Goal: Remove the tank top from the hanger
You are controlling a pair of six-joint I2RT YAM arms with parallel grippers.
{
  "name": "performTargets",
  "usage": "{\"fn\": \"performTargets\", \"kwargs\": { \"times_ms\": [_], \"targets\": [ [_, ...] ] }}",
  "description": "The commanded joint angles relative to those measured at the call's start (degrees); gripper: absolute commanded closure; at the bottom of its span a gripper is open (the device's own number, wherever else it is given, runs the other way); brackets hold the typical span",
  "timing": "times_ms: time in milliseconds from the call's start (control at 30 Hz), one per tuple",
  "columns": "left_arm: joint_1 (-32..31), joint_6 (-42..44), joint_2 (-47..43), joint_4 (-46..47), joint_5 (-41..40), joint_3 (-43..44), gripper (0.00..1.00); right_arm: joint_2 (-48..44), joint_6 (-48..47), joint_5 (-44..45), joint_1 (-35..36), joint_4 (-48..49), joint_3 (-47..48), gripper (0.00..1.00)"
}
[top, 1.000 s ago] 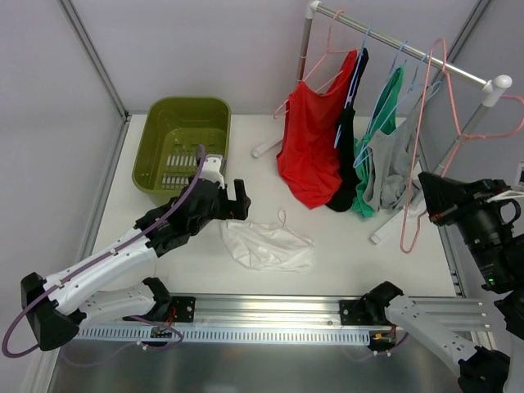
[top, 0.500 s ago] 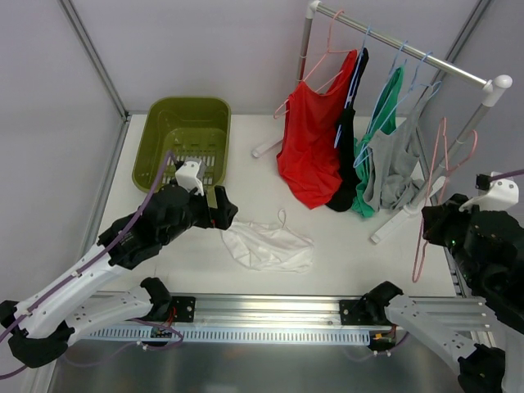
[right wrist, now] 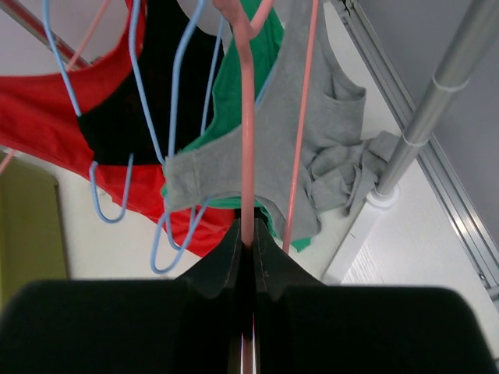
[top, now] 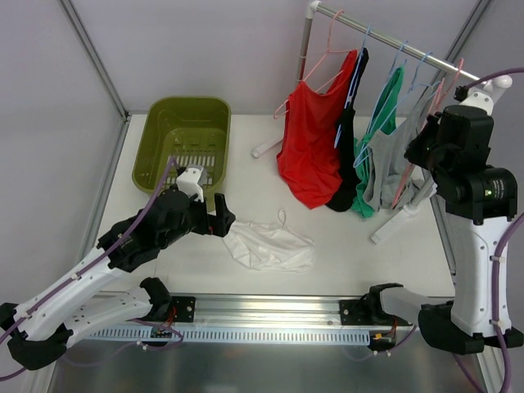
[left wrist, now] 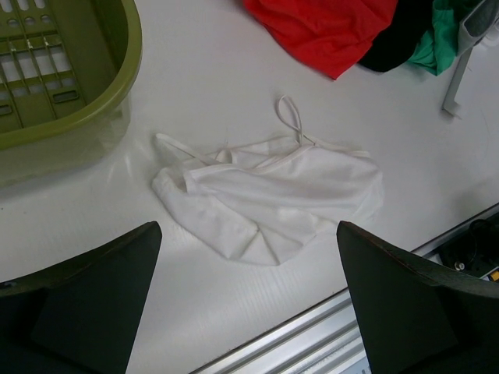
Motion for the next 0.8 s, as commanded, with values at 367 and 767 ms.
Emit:
{"fn": "performTargets", "kwargs": {
  "times_ms": [367, 767],
  "targets": [
    [-0.6, 1.4, 1.8, 0.0, 0.4, -0.3, 0.01, 8.4, -2.9, -15.1, -16.0, 7.1, 6.5, 1.00],
    [-2.0, 2.4, 3.0, 0.1, 0.6, 0.9, 0.01, 2.2, -2.6, -18.7, -19.5, 17.8, -13.5, 1.00]
  ]
}}
